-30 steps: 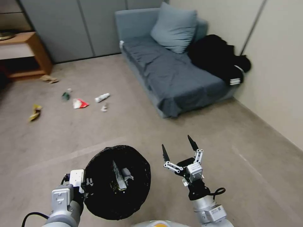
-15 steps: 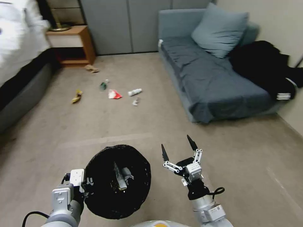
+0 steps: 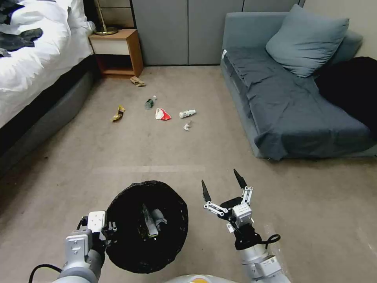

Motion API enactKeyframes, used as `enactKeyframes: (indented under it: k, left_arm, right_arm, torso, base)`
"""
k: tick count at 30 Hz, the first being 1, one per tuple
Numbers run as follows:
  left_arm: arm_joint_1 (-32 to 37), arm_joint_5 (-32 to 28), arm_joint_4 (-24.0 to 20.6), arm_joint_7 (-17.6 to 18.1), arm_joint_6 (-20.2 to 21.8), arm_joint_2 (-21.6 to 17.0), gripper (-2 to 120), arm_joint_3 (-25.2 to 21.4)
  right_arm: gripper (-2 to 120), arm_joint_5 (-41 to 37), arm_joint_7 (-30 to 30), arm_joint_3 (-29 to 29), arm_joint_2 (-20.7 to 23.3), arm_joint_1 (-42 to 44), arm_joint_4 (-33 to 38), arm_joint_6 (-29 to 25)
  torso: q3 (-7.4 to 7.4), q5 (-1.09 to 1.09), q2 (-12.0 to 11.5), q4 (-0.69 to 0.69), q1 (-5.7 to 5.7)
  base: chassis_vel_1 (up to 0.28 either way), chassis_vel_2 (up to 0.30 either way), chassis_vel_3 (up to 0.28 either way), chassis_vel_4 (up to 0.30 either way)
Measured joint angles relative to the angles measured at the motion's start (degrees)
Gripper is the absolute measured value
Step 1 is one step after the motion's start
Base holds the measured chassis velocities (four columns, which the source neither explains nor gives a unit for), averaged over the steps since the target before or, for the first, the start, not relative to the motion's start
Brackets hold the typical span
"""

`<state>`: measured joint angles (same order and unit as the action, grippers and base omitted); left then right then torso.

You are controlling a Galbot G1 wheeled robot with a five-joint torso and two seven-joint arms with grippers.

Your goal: Pick up the trash bin, then pick up the garbage from the floor and place it into the trash bin.

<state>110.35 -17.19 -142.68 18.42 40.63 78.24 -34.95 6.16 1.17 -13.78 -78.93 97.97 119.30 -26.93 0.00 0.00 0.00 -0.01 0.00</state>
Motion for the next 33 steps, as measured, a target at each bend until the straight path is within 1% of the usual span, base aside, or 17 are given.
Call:
enactKeyframes:
  k: [21,25,31,32,33]
  left_arm:
    - [-0.41,0.01,0.04,-0.11,-0.08,-0.14,0,-0.22]
    - [-0.50,-0.01,0.15,-0.12,-0.08,-0.18,0,-0.23]
    - [-0.56,-0.13,0.18,-0.13,-0.07,-0.19,0,-0.27]
    - [-0.55,-0.13,0.18,-0.13,-0.07,-0.19,0,-0.29]
    - [-0.55,-0.13,0.18,-0.12,-0.07,-0.19,0,-0.30]
  right_arm:
    - [100,0.21,-0.22,-0.02,-0.18,-0.29,-0.22,0.75]
    - [100,0.23,-0.22,0.04,-0.27,-0.34,-0.25,0.87]
    - [100,0.23,-0.21,0.26,-0.37,-0.45,-0.31,1.13]
    - [100,0.22,-0.22,0.25,-0.65,-0.46,-0.40,1.14]
    - [100,0.22,-0.25,0.24,-0.86,-0.50,-0.48,1.14]
  torso:
    - [0.00,0.00,0.00,0.01,0.00]
    - [0.00,0.00,0.00,0.00,0.00]
    - [0.00,-0.01,0.00,0.01,0.00]
    - [0.00,0.02,0.00,0.01,0.00]
    - [0.00,-0.01,0.00,0.01,0.00]
  base:
    - [-0.003,0.002,0.003,-0.002]
    - [-0.127,0.107,0.106,-0.113]
    - [-0.179,0.195,0.184,-0.167]
    - [-0.191,0.205,0.199,-0.213]
    - [-0.205,0.205,0.209,-0.200]
